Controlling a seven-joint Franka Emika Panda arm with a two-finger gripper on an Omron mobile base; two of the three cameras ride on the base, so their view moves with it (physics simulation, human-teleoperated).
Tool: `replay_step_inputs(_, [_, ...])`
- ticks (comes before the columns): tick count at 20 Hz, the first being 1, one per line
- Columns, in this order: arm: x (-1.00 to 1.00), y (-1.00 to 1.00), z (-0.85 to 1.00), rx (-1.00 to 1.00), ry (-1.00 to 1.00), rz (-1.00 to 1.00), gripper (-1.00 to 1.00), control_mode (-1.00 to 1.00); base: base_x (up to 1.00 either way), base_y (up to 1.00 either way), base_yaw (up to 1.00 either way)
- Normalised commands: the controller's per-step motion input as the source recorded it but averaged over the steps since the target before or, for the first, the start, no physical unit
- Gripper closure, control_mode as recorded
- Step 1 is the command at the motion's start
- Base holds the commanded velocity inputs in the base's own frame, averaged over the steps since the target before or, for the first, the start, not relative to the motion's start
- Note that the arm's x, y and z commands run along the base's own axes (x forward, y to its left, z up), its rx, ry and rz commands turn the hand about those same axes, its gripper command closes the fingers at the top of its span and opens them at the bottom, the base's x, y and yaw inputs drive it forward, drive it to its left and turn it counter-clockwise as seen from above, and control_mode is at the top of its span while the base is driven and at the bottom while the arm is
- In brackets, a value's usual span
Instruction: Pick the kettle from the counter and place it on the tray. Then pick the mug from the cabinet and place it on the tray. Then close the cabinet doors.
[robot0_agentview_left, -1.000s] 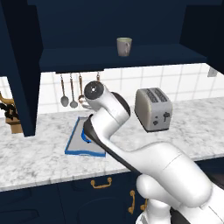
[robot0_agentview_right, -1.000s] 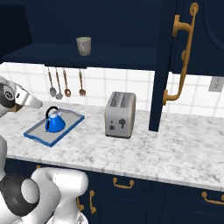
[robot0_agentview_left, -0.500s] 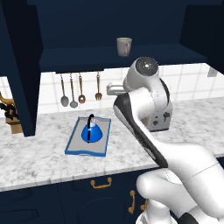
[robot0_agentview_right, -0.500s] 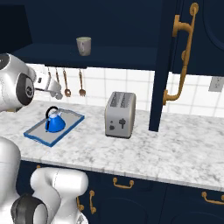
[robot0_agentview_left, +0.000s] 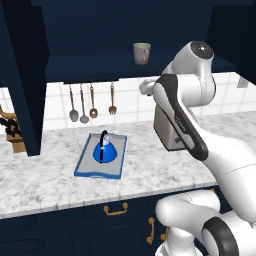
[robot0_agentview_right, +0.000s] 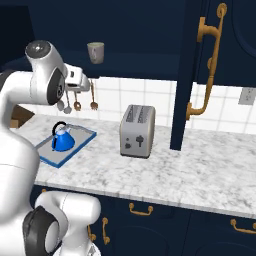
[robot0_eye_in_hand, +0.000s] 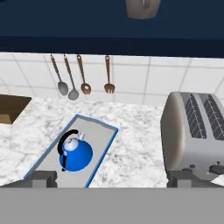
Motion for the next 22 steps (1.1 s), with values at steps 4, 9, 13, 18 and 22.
replay_step_inputs(4, [0.27,-0.06,0.04,0.00,0.02,0.00,-1.00,-1.00,0.00,0.00,0.00])
replay_step_inputs(9, [0.61,-0.17,0.21,0.00,-0.01,0.00,-1.00,-1.00,0.00,0.00,0.00])
replay_step_inputs(13, [0.71,-0.26,0.24,0.00,-0.04,0.00,-1.00,-1.00,0.00,0.00,0.00])
replay_step_inputs(18, [0.72,-0.04,0.37,0.00,-0.01,0.00,-1.00,-1.00,0.00,0.00,0.00])
replay_step_inputs(22, [0.61,0.00,0.05,0.00,-0.07,0.00,-1.00,-1.00,0.00,0.00,0.00])
